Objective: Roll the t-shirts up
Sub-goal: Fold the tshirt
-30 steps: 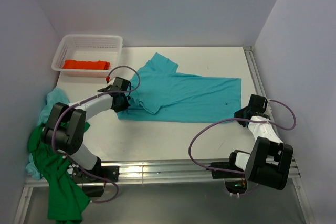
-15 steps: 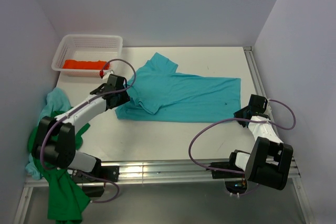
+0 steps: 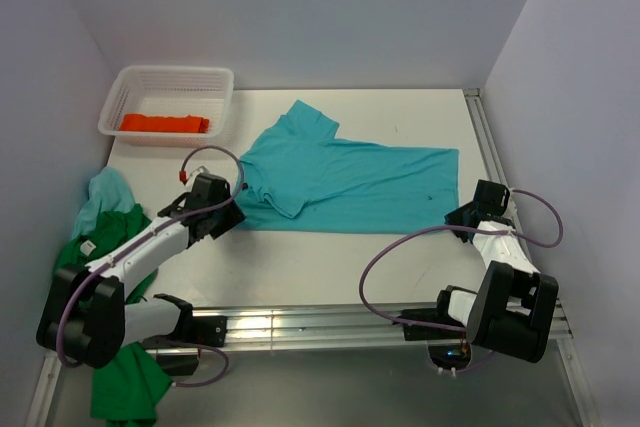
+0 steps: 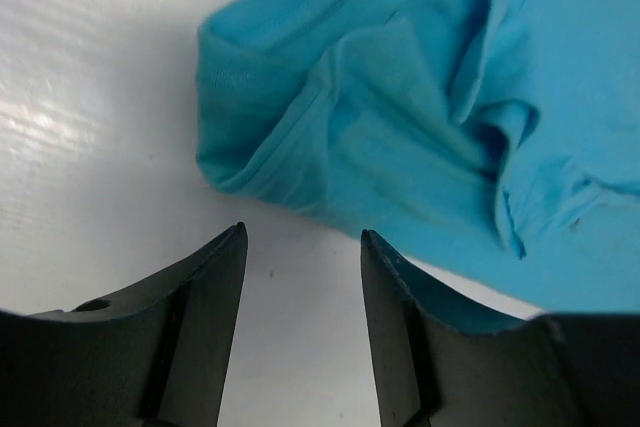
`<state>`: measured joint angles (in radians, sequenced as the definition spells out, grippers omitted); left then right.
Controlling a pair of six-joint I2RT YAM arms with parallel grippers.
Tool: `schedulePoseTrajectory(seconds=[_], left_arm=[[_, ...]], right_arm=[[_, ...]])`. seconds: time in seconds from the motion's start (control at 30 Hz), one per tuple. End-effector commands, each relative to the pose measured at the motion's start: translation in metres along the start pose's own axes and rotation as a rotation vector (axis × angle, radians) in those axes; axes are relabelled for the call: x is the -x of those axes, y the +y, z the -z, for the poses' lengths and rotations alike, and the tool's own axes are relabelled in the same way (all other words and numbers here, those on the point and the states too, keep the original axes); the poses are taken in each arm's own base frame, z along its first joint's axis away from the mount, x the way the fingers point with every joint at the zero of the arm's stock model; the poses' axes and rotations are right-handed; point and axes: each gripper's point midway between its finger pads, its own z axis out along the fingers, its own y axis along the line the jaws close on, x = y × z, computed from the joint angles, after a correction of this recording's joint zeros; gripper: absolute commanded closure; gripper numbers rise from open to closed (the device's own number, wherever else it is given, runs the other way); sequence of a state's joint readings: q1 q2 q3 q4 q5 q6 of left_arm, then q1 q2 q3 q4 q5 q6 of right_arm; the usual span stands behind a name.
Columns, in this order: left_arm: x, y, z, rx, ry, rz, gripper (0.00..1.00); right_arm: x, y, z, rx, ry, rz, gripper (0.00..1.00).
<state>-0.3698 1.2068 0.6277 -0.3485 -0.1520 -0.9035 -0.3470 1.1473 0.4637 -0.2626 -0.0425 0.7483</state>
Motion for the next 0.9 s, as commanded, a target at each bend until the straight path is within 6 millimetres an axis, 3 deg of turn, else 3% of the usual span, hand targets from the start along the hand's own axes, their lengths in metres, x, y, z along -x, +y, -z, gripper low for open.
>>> schedulePoseTrajectory(seconds=[0.0, 0.23, 0.47, 0.73, 0.87], left_arm=[[-0.005, -0.021, 0.004, -0.123, 0.012, 0.103, 0.46], [-0.016, -0.010, -0.015, -0.078, 0.031, 0.119, 0.47], [-0.008, -0.009, -0.027, -0.055, -0.012, 0.132, 0.48], [-0.009, 0.024, -0.038, 0.088, -0.055, 0.123, 0.54], [-0.010, 0.023, -0.043, 0.087, -0.052, 0.097, 1.00]], right_arm=[[0.006, 0.002, 0.000, 0.017, -0.028, 0.009, 1.00], [0.006, 0.004, 0.000, 0.029, -0.027, 0.009, 1.00], [0.006, 0.004, 0.002, 0.032, -0.031, 0.014, 1.00], [0.007, 0.003, 0.006, 0.040, -0.051, 0.013, 1.00], [0.007, 0.004, 0.008, 0.049, -0.055, 0.013, 1.00]])
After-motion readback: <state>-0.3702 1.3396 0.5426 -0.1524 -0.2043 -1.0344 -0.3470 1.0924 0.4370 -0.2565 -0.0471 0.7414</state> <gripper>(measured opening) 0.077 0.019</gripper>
